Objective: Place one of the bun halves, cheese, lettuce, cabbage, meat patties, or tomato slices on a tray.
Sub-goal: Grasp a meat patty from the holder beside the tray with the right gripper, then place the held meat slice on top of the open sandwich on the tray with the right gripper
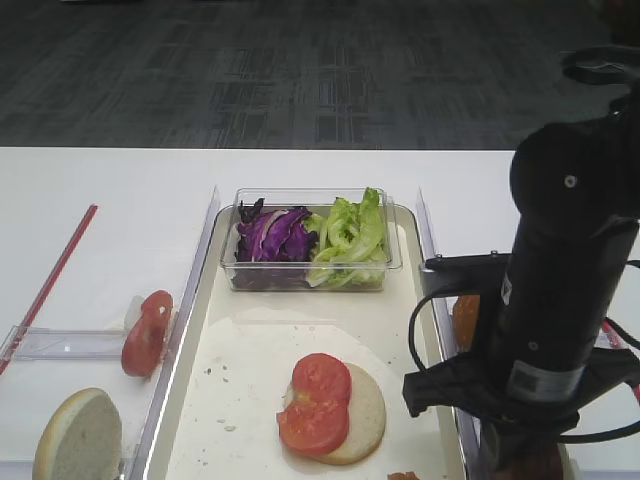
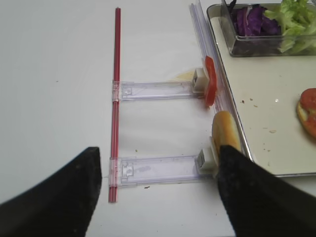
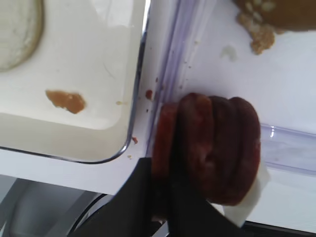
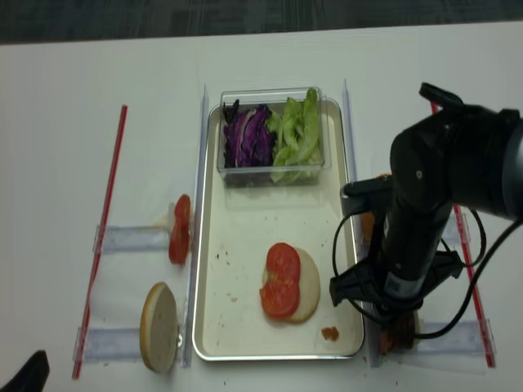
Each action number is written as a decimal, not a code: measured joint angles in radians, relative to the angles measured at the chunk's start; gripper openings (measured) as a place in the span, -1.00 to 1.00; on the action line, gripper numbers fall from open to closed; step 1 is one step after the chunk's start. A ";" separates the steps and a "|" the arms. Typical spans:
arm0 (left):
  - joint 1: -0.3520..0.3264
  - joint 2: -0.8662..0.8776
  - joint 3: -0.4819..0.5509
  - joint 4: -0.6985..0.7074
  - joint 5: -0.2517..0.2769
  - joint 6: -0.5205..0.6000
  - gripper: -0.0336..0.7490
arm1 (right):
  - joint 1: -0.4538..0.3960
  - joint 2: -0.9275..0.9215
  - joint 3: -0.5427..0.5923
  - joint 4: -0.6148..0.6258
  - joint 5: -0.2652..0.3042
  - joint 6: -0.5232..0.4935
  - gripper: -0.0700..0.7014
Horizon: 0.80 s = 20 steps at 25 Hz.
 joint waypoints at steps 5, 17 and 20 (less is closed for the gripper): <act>0.000 0.000 0.000 0.002 0.000 -0.008 0.28 | 0.000 -0.054 0.000 -0.004 0.006 0.013 -0.60; 0.000 0.000 0.000 0.002 0.000 -0.008 0.28 | 0.000 -0.106 0.000 0.005 0.030 0.019 -0.60; 0.000 0.000 0.000 0.002 0.000 -0.010 0.28 | 0.021 -0.123 0.000 0.003 0.032 0.028 -0.60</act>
